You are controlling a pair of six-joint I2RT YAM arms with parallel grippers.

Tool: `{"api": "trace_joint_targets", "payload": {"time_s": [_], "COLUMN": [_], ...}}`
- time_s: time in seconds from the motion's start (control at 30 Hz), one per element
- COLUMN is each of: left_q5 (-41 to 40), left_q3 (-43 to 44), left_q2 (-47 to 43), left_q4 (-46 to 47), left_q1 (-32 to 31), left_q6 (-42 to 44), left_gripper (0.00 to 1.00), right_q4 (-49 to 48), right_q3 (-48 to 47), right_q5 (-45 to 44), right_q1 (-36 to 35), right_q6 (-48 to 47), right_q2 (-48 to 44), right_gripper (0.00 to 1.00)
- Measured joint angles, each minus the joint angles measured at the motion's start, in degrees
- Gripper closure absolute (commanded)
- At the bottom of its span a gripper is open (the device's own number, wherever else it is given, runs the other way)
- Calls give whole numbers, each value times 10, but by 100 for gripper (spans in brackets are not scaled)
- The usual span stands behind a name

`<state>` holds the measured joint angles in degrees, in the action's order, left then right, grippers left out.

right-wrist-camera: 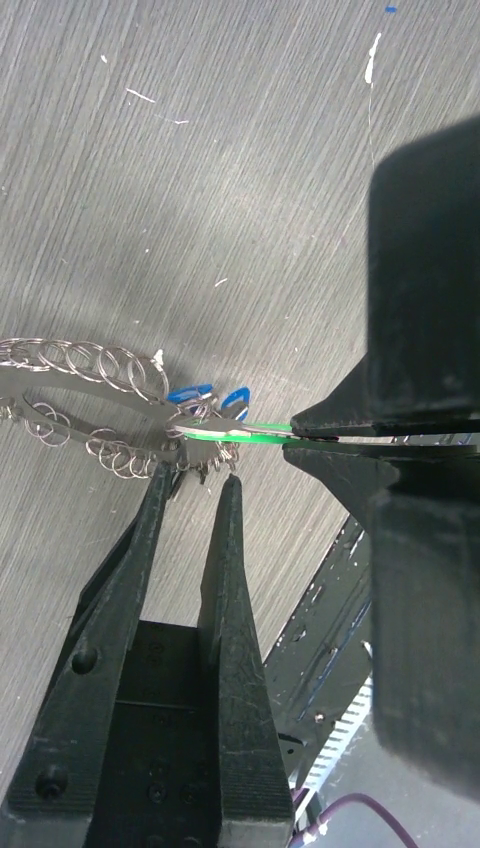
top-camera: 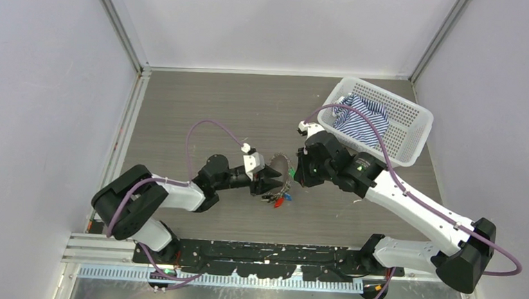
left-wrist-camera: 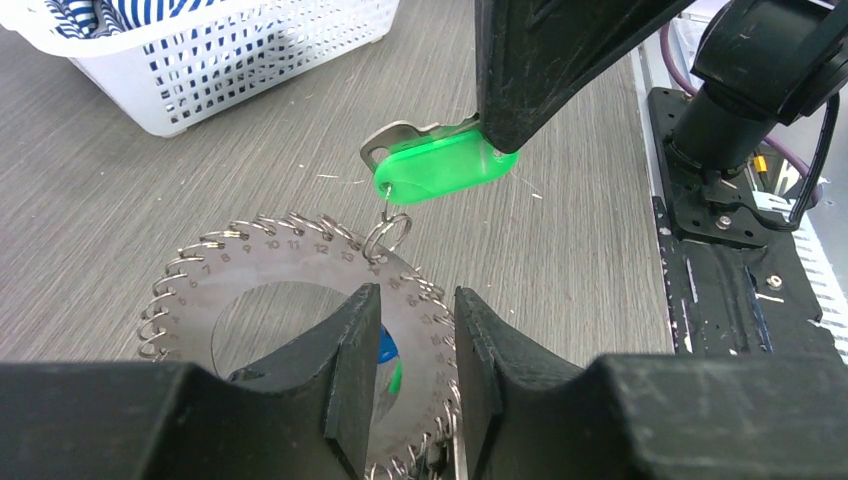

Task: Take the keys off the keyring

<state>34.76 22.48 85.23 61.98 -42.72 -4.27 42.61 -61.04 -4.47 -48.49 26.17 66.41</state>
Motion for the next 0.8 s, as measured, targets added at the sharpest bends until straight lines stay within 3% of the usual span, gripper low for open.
{"api": "trace_joint_targets", "payload": {"time_s": [0.8], "left_q5": [30], "left_q3": [45], "left_q2": [37], "left_q4": [13], "left_q1": [0], "left_q6": [-3], "left_gripper": [62], "right_q4": [8], "right_q3": [-3], "right_q5": [23], "right_q1": [0], "right_q6": [-6], "right_q2": [0], "right_gripper": [99]}}
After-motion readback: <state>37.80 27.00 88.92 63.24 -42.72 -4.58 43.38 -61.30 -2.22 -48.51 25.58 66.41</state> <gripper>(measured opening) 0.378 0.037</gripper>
